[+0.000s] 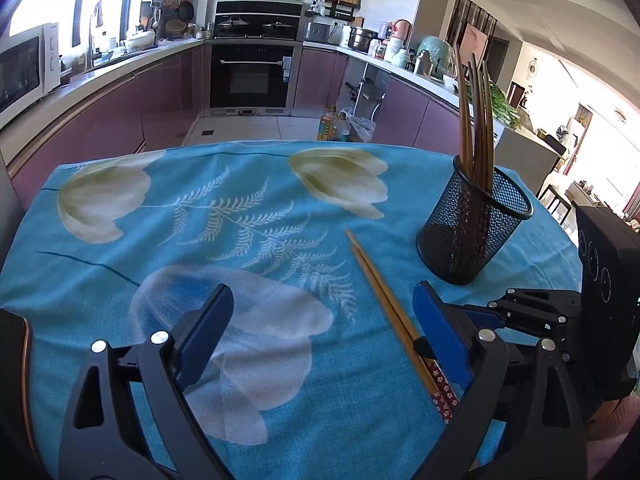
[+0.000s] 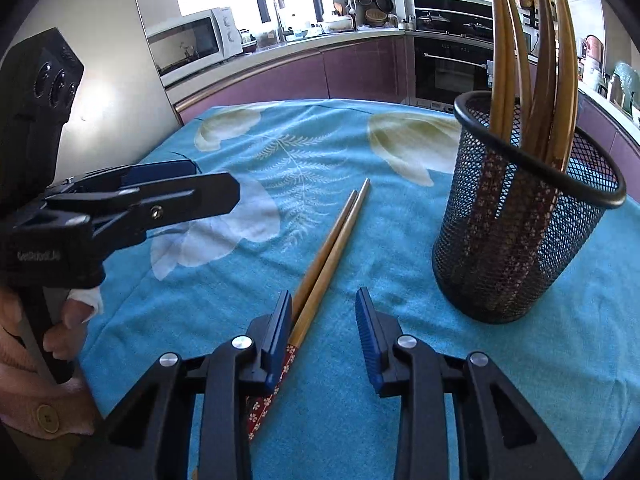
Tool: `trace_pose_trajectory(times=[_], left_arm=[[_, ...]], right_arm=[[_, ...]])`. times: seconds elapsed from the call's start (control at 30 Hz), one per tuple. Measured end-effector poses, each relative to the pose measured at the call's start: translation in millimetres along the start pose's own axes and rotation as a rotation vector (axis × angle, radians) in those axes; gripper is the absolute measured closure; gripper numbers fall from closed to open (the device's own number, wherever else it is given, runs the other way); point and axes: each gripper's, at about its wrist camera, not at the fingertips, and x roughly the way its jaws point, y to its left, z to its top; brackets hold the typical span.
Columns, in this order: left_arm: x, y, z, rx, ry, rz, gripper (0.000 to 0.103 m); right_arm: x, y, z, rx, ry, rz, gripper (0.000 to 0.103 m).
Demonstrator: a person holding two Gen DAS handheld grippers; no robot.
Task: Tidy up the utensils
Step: 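Reach the left tool to the last chopsticks and grasp one while the right tool grasps another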
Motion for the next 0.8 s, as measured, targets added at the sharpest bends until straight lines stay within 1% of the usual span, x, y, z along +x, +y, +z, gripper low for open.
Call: trace_pose_trajectory(times=[0.13,0.3,0.4,0.53,0.67,0.7,0.73,0.8], left_arm=[[2,1,-6,-0.001,0.022,0.001,0.013],[5,-1,-12,0.009,0.043,-0.007,0.014],[9,-4,-14,0.023,0.060,-0.006,0.016],[16,-13,-16,0.059,0.101,-0.024,0.021],[27,-26,-18,0.111,0.151,-0.037,0.030],[29,-29,-19,0.123,0.161,-0.038,0.031],[32,-32,-19,0.135,0.170,-0.041,0.035],[37,-38,-19,0.156,0.183,-0.047,0.038]], right_arm=[[3,4,3,0.003,0.008,-0.013,0.076],[0,-6,-3,0.017,0.015,-0.031,0.078],[-5,-11,-6,0.025,0.018,-0.044,0.079],[-9,-19,-9,0.039,0.028,-0.047,0.080],[-11,-26,-10,0.049,0.030,-0.057,0.080],[-12,-28,-10,0.057,0.030,-0.051,0.080],[-12,-30,-10,0.066,0.031,-0.042,0.080],[-13,-33,-11,0.074,0.030,-0.040,0.080]])
